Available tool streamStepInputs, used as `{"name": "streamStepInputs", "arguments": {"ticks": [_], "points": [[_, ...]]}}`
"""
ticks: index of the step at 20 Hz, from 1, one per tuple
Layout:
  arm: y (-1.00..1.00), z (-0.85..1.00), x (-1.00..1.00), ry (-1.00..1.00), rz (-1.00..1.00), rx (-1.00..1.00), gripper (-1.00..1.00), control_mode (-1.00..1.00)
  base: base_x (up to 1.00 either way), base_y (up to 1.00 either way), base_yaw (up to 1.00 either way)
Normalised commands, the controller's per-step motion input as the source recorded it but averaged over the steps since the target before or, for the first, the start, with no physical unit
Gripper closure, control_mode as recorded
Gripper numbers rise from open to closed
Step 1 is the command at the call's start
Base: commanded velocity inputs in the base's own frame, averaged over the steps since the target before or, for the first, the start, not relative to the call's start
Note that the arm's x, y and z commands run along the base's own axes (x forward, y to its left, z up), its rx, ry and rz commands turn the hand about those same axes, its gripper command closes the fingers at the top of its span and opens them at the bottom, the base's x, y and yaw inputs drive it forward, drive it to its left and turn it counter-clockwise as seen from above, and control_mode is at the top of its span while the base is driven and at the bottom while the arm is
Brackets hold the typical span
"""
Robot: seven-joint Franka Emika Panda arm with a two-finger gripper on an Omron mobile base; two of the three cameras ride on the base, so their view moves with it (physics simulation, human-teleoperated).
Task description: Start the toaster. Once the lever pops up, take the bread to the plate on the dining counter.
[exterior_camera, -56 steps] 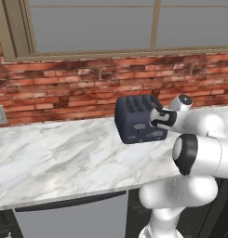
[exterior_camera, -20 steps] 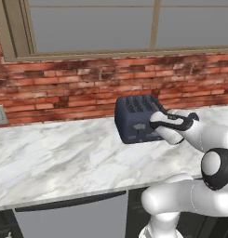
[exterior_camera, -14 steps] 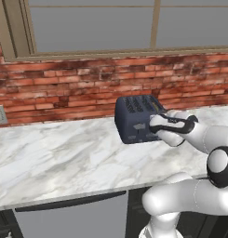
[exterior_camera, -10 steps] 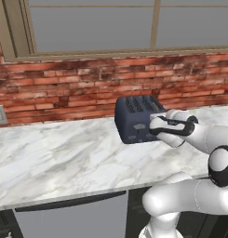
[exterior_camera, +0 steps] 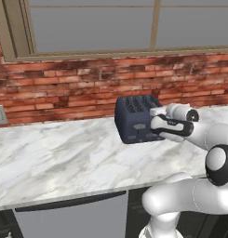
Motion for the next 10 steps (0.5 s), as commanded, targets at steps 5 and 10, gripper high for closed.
{"name": "streamStepInputs", "arguments": {"ticks": [5, 10], "points": [[-0.01, 0.04, 0.05, 0.05, 0.0, 0.0, -1.0, -1.0, 0.0, 0.0, 0.0], [0.0, 0.0, 0.09, 0.02, 0.0, 0.0, -1.0, -1.0, 0.0, 0.0, 0.0]]}}
